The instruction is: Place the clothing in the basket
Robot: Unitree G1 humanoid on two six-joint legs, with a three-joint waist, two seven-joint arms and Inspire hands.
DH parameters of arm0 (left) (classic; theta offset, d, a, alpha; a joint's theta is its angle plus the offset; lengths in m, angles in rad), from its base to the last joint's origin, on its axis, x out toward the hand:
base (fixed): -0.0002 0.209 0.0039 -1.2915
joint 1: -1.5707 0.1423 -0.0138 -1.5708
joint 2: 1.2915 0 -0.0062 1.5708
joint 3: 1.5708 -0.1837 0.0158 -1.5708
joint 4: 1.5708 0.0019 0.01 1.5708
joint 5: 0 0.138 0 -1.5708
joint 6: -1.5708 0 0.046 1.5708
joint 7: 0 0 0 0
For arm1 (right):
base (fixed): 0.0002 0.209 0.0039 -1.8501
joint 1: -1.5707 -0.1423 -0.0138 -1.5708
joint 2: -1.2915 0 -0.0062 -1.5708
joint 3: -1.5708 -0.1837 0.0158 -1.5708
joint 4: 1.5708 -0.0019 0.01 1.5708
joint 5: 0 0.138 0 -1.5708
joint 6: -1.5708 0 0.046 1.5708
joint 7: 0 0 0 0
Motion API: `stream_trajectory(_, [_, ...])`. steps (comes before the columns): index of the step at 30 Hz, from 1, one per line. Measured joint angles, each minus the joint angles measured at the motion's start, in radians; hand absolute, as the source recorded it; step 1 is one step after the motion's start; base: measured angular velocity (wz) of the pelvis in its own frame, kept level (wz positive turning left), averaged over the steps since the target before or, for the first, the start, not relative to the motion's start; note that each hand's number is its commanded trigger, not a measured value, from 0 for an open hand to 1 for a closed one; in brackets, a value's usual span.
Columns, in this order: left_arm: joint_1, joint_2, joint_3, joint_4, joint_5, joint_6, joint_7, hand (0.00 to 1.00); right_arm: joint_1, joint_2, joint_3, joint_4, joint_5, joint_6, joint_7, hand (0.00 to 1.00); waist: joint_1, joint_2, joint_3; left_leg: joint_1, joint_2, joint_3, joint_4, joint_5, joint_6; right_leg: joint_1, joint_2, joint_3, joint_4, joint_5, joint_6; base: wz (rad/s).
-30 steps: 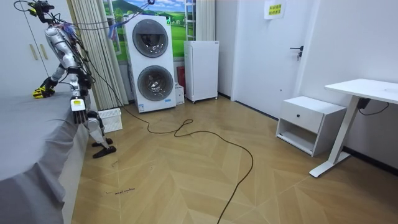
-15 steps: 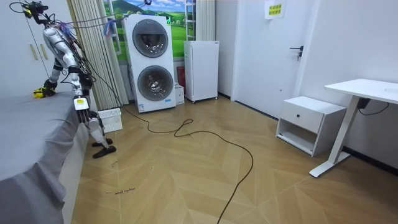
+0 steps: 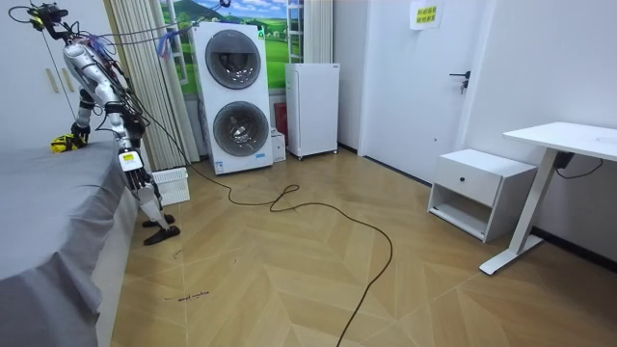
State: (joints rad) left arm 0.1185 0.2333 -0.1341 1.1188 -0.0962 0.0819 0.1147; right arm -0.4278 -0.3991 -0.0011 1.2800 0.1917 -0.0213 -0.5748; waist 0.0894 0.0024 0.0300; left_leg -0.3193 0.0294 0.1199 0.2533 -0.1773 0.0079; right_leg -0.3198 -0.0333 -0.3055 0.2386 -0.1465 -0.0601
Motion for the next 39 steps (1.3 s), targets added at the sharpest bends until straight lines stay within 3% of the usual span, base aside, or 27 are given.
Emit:
stream_trajectory(7, [-0.033, 0.002, -0.004, -0.002, -0.002, -0.005, 0.004, 0.0, 0.001, -0.015, 0.009, -0.008, 0.042, 0.0, 0.032, 1.0, -0.005, -0.002, -0.0005, 0.001, 0.0, 0.003, -0.002, 0.0, 0.0, 0.0, -0.001, -0.002, 0.0, 0.0, 0.0, 0.0])
stream_trajectory(11, [-0.04, 0.005, -0.004, -0.01, -0.005, -0.028, 0.011, 0.0, 0.008, -0.018, 0.008, -0.023, 0.045, -0.001, 0.039, 1.0, -0.011, -0.003, -0.0017, 0.017, -0.001, 0.01, -0.01, 0.0, 0.0, 0.008, -0.001, 0.004, 0.002, 0.0, 0.0, -0.04])
stream_trajectory(16, [-0.012, 0.015, 0.012, -0.06, -0.001, -0.037, 0.011, 0.0, 0.087, -0.018, -0.009, -0.134, 0.016, -0.002, 0.045, 1.0, -0.034, -0.007, -0.0054, 0.059, -0.002, 0.013, -0.023, 0.001, 0.0, 0.044, -0.001, 0.004, 0.0, 0.0, 0.001, -0.02])
stream_trajectory(20, [0.008, 0.022, 0.054, -0.077, 0.003, -0.039, 0.013, 0.0, 0.166, -0.018, -0.025, -0.226, 0.008, 0.002, 0.044, 1.0, -0.032, -0.031, -0.0209, 0.124, -0.004, 0.018, -0.049, 0.001, 0.0, 0.087, 0.003, 0.033, -0.002, -0.004, 0.007, -0.17])
stream_trajectory(26, [0.055, 0.02, 0.08, -0.09, 0.005, -0.037, 0.036, 0.0, 0.298, -0.016, -0.041, -0.421, 0.006, 0.006, 0.053, 1.0, -0.074, -0.063, -0.0351, 0.246, -0.009, 0.038, -0.075, 0.001, 0.0, 0.205, 0.007, 0.064, -0.034, -0.013, 0.019, -0.06])
stream_trajectory(31, [0.113, 0.009, 0.133, -0.134, 0.022, -0.037, 0.033, 0.0, 0.359, -0.016, -0.121, -0.526, -0.006, 0.006, 0.073, 1.0, -0.095, -0.076, -0.0359, 0.302, -0.009, 0.068, -0.087, 0.001, 0.0, 0.236, 0.01, 0.095, -0.035, -0.015, 0.022, -0.14])
stream_trajectory(34, [0.123, 0.009, 0.133, -0.136, 0.021, -0.022, 0.035, 0.0, 0.418, -0.015, -0.141, -0.638, -0.057, 0.003, 0.072, 1.0, -0.124, -0.072, -0.0325, 0.318, -0.009, 0.069, -0.089, 0.001, 0.0, 0.255, 0.014, 0.104, -0.037, -0.016, 0.023, -0.02])
stream_trajectory(36, [0.12, 0.005, 0.144, -0.136, 0.022, 0.002, 0.037, 0.0, 0.434, -0.009, -0.151, -0.672, -0.11, 0.002, 0.073, 1.0, -0.143, -0.063, -0.0228, 0.334, -0.008, 0.07, -0.092, 0.0, 0.0, 0.265, 0.017, 0.114, -0.037, -0.015, 0.022, -0.02])
stream_trajectory(39, [0.12, -0.011, 0.174, -0.136, 0.044, 0.017, 0.037, 0.0, 0.472, 0.01, -0.192, -0.714, -0.12, 0.002, 0.069, 1.0, -0.145, -0.054, -0.0225, 0.35, -0.005, 0.079, -0.109, 0.0, -0.001, 0.264, 0.023, 0.129, -0.033, -0.016, 0.021, -0.09])
